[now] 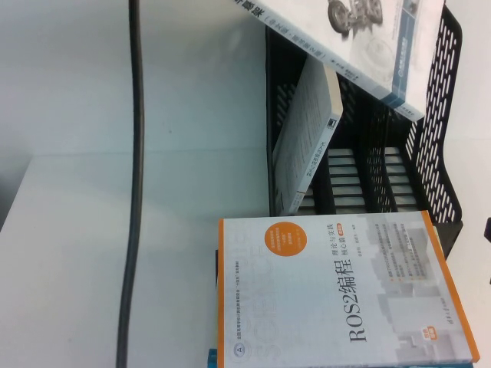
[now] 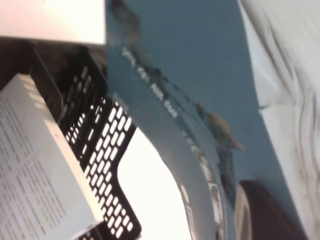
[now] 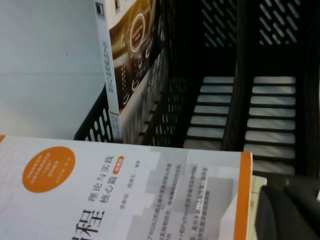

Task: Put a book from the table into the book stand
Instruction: Place the book on the book shelf

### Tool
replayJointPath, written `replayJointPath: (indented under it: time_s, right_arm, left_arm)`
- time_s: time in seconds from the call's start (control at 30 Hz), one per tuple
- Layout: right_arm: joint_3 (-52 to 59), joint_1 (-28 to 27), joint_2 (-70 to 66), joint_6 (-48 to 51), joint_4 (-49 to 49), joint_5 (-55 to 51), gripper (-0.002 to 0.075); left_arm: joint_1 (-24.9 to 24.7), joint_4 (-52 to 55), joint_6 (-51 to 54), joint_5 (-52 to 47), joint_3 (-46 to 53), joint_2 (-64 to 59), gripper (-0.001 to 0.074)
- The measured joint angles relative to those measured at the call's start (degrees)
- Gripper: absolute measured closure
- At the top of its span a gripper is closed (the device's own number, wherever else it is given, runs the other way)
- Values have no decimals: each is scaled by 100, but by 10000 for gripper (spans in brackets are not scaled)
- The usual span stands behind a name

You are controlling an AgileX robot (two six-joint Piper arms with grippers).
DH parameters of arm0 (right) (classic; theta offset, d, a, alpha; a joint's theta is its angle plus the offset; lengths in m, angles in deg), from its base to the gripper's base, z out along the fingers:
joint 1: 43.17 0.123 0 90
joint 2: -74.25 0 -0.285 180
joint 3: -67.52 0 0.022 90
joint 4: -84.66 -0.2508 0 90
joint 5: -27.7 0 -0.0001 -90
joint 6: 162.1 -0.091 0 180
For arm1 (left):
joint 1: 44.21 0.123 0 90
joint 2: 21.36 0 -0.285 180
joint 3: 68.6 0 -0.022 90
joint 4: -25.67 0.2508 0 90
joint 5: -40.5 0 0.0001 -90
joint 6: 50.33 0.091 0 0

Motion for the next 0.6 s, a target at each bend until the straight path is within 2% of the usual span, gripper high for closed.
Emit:
replayJointPath:
  time_s: [0.17,0.3,0.43,0.6]
  right_arm:
    - [0,0,-47,0,0,338,717]
    - [-28,0,-47,0,0,1367,717]
    - [-164,0,31,0,-33,2441,717]
    - [-322,0,257,0,-101,2711,717]
  left_arm:
    - [-109,-103,22,322,-9,-133,622]
    - [-447,33,64,579,-9,-381,622]
    - [-771,861,-212,517,-9,-615,622]
    - [-813,1597,-586,279,-9,-702,622]
